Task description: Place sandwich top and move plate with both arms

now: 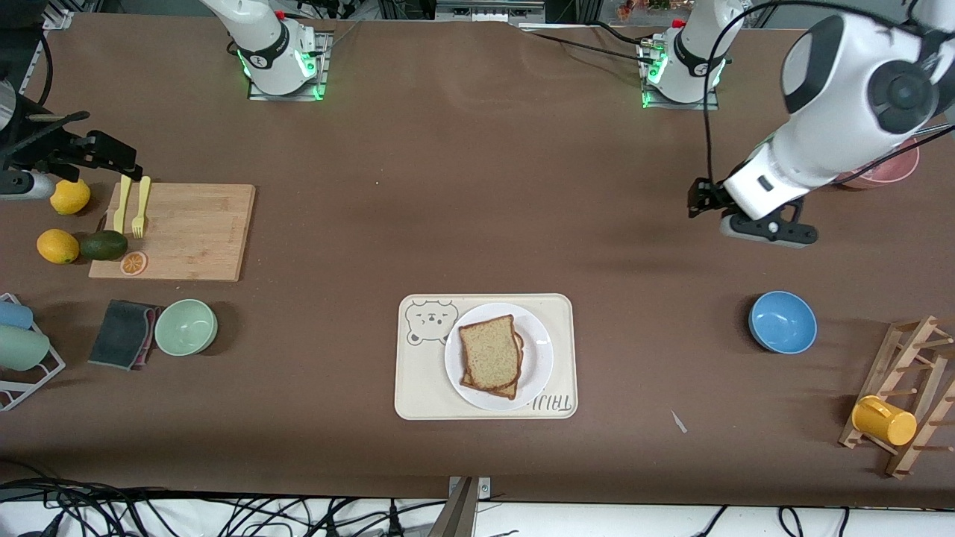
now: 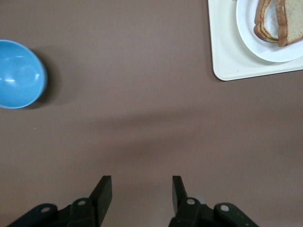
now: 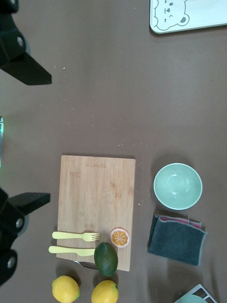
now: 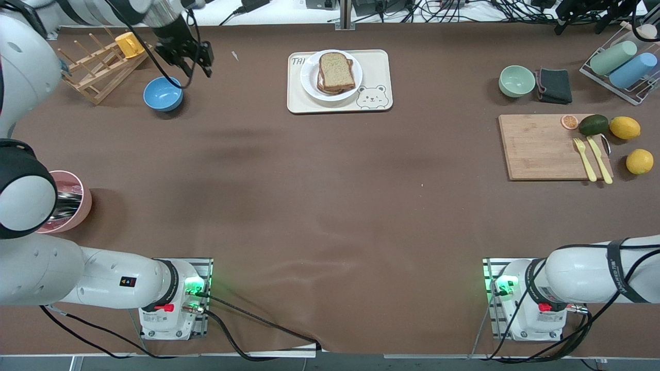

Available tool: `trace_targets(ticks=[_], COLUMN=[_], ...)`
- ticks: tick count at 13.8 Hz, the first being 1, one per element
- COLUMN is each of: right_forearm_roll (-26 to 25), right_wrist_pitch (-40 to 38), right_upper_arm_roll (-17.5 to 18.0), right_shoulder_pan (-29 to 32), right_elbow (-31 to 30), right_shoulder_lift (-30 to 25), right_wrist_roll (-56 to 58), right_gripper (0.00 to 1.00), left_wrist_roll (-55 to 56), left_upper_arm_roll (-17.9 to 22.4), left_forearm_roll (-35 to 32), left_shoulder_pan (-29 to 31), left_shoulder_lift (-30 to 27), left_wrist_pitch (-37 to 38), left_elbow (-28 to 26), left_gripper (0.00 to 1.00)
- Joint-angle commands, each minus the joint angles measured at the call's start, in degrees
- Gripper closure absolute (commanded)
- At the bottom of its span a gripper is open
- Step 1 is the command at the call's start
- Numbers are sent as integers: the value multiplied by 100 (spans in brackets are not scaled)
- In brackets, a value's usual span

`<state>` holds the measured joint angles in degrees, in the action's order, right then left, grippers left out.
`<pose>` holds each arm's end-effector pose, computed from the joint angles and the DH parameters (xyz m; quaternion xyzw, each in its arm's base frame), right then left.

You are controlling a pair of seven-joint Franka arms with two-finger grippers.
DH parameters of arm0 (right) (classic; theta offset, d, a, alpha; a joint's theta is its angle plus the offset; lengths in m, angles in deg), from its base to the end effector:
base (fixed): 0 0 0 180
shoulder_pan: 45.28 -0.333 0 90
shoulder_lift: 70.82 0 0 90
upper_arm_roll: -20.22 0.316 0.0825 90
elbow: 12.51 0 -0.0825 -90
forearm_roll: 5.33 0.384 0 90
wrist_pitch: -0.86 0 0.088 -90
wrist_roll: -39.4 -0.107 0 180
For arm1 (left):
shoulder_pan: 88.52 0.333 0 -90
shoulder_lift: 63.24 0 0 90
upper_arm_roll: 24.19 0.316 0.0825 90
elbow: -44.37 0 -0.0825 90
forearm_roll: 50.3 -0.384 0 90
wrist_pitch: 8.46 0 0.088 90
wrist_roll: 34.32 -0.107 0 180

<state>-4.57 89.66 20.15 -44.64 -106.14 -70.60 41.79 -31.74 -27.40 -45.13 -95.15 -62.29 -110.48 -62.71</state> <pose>0.5506 -0.0054 0.5909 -0.9989 -0.0145 0.0439 0.0078 0.5454 -0.1023 0.4919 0.9963 -0.0515 -0.0568 0.0381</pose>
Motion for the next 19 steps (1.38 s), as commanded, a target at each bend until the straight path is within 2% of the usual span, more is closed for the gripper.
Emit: trace_targets(ticks=[1, 4, 7, 9, 19], right_forearm_roll=[20, 20, 20, 20, 11], right_wrist_pitch=[-65, -65, -65, -65, -65], right_upper_arm_roll=[-2, -2, -2, -2, 34], right_shoulder_pan=[24, 24, 24, 24, 15], right_elbow=[46, 46, 46, 46, 64], right_shoulder_lift=[-22, -22, -22, -22, -22], right_wrist_roll=[68, 68, 68, 68, 68], right_gripper=[0, 0, 0, 0, 0], left_wrist_roll=[76, 49, 14, -3, -21], left_upper_arm_roll=[258, 505, 646, 699, 795], left_forearm_roll=[-210, -447, -639, -746, -860], left_shoulder_pan=[-13, -66, -110, -110, -101], left_shoulder_lift=[81, 90, 90, 72, -33], left_wrist_pitch=[786, 1393, 1624, 1615, 1554], left_elbow=[686, 1363, 1847, 2067, 2033], left_gripper=[35, 33, 22, 0, 0])
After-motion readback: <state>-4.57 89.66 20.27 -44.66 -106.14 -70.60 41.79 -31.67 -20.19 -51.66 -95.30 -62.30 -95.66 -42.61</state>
